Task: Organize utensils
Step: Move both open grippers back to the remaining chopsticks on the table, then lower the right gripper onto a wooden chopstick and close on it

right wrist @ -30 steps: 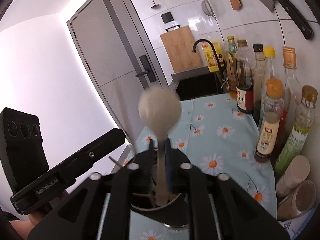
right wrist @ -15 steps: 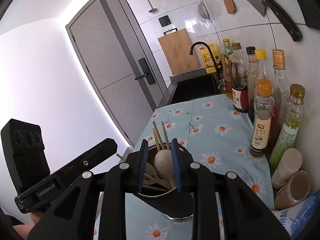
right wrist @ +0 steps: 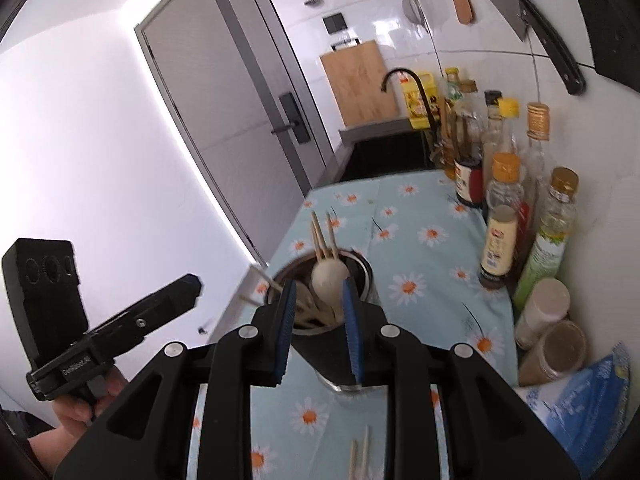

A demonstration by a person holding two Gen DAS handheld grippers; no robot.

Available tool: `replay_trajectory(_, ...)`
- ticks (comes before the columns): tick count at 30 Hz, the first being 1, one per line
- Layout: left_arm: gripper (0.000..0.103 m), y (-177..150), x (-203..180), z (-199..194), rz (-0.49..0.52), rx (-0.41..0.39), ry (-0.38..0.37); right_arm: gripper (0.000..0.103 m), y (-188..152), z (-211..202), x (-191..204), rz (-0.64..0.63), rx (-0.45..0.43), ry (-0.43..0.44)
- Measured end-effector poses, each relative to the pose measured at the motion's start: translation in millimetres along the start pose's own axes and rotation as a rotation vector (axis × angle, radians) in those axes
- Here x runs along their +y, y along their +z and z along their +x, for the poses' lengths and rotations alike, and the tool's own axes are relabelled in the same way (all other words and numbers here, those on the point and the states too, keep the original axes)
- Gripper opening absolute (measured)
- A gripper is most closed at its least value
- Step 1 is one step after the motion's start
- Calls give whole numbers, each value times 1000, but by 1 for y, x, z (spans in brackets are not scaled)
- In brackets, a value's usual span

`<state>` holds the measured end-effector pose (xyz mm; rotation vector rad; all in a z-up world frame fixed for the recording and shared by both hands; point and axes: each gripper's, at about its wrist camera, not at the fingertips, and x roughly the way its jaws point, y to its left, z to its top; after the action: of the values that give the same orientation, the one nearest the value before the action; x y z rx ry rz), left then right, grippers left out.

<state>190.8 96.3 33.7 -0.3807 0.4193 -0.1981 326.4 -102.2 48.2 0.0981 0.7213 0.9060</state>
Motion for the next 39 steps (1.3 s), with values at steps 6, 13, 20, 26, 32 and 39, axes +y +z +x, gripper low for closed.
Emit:
replay_trajectory(6,26,-22,0,-18,-3,57,41,31,-18,-5,4,-43,129,-13)
replay_trajectory(13,26,-61,14,-33,-82,124,100,31,-52,16,-2,-41,347,-28)
replay_trajectory(20,26,-110,32,-32,-223,213,109,31,-105,63,-2,-79,637,-38)
replay_trajectory(26,26,-145,34,-31,-279,271,104,31,-133,95,-15,-49,812,-87)
replay_trajectory(32,26,-174,43,-35,-342,298,110,31,-154,117,-28,-20,918,-163)
replay_trajectory(39,26,-184,54,-43,-384,296,124,23,-159,131,-26,-42,949,-215)
